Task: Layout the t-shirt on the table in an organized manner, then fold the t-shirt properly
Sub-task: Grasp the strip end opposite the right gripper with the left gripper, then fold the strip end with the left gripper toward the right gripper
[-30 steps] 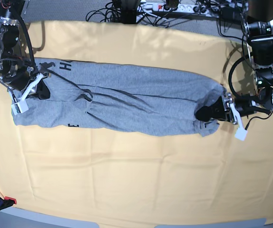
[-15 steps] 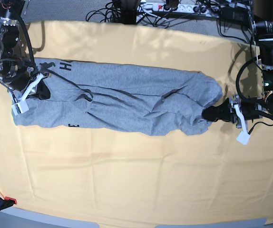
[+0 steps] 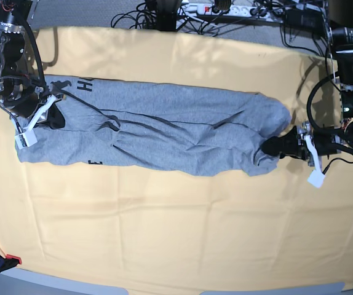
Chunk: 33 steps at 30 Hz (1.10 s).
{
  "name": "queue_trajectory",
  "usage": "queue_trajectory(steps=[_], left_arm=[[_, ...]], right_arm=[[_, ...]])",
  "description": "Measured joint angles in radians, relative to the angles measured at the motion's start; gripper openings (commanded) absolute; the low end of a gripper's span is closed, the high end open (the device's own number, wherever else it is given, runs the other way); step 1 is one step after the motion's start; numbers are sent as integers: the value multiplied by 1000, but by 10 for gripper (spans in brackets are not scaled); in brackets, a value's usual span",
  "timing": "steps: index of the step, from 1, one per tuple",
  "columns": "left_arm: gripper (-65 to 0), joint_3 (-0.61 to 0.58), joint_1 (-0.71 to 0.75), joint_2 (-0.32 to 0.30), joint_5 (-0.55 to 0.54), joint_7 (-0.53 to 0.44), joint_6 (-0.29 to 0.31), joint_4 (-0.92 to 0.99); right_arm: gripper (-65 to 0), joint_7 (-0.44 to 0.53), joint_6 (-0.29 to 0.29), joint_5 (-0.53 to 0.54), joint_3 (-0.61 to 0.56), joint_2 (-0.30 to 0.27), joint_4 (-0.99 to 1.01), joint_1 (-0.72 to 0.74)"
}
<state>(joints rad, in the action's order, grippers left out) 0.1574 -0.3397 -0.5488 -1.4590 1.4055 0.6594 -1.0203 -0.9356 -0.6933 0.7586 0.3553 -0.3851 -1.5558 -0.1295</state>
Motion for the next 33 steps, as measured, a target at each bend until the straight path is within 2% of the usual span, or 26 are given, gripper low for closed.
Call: queue_trajectory(steps=[3,4,7,8,14,21,29,33], left_arm=[[-252,0,16,6,1,4,0,0],[-305,0,19,6,0,6,0,0],[-594,0,18,3,-1,-2,1,1],[-650,0,18,3,0,0,2,1],[-650,0,15,-5,0,2,2,1],[-650,1,4,-89,0,2,-1,1],[-650,1,7,-136,0,2,0,1],[-650,1,7,-139,0,2,0,1]], right_arm=[[-650,0,0,0,0,0,0,0],[-650,0,0,0,0,0,0,0],[-650,0,0,0,0,0,0,0],[-650,0,0,0,0,0,0,0],[-650,0,0,0,0,0,0,0],[-650,0,0,0,0,0,0,0],[-650,0,0,0,0,0,0,0],[-650,0,0,0,0,0,0,0]])
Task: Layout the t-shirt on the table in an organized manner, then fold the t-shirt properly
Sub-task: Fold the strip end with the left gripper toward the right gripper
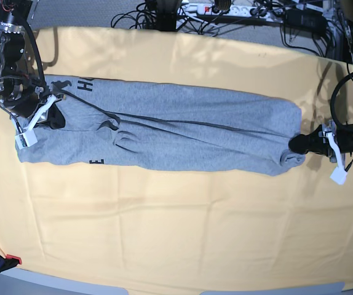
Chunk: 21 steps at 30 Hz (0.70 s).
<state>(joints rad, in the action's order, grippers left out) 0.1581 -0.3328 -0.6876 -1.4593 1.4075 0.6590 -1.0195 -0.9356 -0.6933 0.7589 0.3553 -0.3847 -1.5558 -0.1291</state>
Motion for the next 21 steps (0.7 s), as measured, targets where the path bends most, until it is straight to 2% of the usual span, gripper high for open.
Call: queue_trajectory(steps=[6,12,17,21], left_arm=[[-650,0,0,12,0,0,0,0],[-650,0,-2,102,0,-1,-31,0],[-650,0,-2,140,1,0,-50,-30],[-650,0,0,174,8,2,-53,-137]], right_arm=[[-650,0,0,0,0,0,0,0],[-650,1,0,0,0,0,0,0],[-650,1,0,0,0,0,0,0],[-650,1,0,0,0,0,0,0]])
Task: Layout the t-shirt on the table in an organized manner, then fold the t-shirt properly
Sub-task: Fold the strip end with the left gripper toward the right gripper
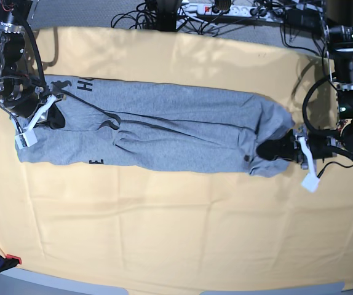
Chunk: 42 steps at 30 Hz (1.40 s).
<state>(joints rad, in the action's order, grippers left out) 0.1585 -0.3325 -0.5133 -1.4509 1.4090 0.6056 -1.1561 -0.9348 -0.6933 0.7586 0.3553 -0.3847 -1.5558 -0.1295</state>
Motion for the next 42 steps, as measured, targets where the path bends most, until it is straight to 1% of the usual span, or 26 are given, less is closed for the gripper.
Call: queue_trajectory(steps=[2,5,7,11,14,16,18,22,24,27,30,32,33,34,35,36,37,40,42], left_arm=[[-650,0,-1,31,0,1,-22,-67],[-650,0,-2,85,-1,2,-18,-154],[-650,0,-3,121,-1,1,5,-180],[-650,0,4,209,0,5,13,-181],[-650,-8,11,279,2,5,57,-181],[-650,-19,11,324,0,5,61,-180],[-650,-32,11,365,0,6,82,-180],[-650,-62,11,435,0,5,85,-180],[-650,-80,11,466,35,5,86,-179],[-650,-108,11,503,37,5,87,-157],[-650,-129,11,525,37,6,87,-120],[-644,-129,13,527,70,5,87,-109],[-550,-128,13,526,100,5,87,-108],[-436,-128,13,526,127,5,87,-106],[-324,-128,14,525,156,-20,87,-106],[-227,-129,15,525,158,-57,86,-105],[-157,-128,16,525,149,-82,86,-105],[-155,-128,11,526,143,-76,87,-105],[-156,-128,11,526,142,-43,87,-105]], right_arm=[[-650,0,0,0,0,0,0,0],[-650,0,0,0,0,0,0,3],[-650,0,0,0,0,0,0,2],[-650,0,0,0,0,0,0,3],[-650,0,0,0,0,0,0,3],[-650,0,0,0,0,0,0,3],[-650,0,0,0,0,0,0,3],[-650,0,0,0,0,0,0,3],[-650,0,0,0,0,0,0,2],[-650,-1,0,0,0,0,0,3],[-650,-1,0,0,0,0,0,3],[-650,-4,0,0,0,0,0,3],[-650,-4,0,0,0,0,0,3],[-650,-4,0,0,0,0,0,3],[-650,-4,0,0,0,0,0,3],[-650,-4,0,0,0,0,0,3],[-650,-4,0,0,0,0,0,3],[-650,-4,0,0,0,0,0,3],[-650,-4,0,0,0,0,0,3]])
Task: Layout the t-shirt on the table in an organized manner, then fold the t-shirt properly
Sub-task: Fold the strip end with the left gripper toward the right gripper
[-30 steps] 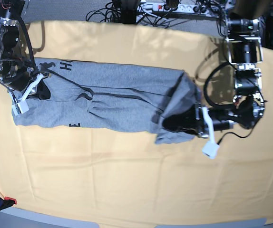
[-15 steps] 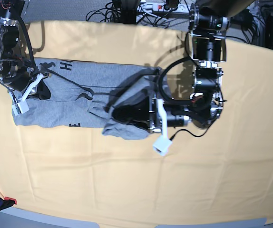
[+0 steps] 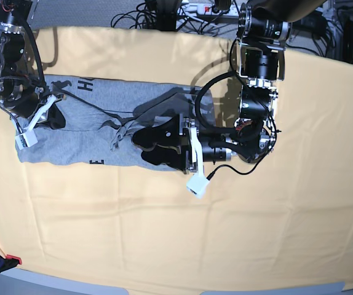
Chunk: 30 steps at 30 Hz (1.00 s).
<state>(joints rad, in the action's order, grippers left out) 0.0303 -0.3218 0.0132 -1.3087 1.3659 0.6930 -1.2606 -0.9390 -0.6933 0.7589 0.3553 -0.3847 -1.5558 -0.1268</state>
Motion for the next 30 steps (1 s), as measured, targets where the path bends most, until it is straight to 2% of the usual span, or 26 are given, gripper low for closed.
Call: queue_trajectory(steps=[2,4,5,11,15,16,21,23,25,30], left_arm=[[-156,4,-9,0,-40,50,0,0],[-156,21,-31,0,-153,51,-1,0],[-156,39,-50,3,-156,45,0,-3],[-156,209,-137,-18,-151,43,-1,-58],[-156,283,-130,-84,-150,49,-1,-58],[-157,294,-127,-103,-120,47,-1,-58],[-158,311,-97,-212,-59,46,-16,-58],[-158,310,-65,-234,-39,43,-19,-58],[-158,311,-27,-237,3,46,-19,-58],[-158,278,40,-232,-2,49,-34,-57]], right_arm=[[-650,0,0,0,0,0,0,0],[-650,0,0,0,0,0,0,0],[-650,0,0,0,0,0,0,0],[-650,-5,0,0,0,0,0,0],[-650,-7,0,1,0,0,0,0],[-650,-8,0,2,0,0,0,1],[-650,-11,0,18,0,0,0,0],[-650,-11,0,18,0,0,0,0],[-650,-11,0,19,0,0,0,0],[-650,-11,0,19,0,0,0,0]])
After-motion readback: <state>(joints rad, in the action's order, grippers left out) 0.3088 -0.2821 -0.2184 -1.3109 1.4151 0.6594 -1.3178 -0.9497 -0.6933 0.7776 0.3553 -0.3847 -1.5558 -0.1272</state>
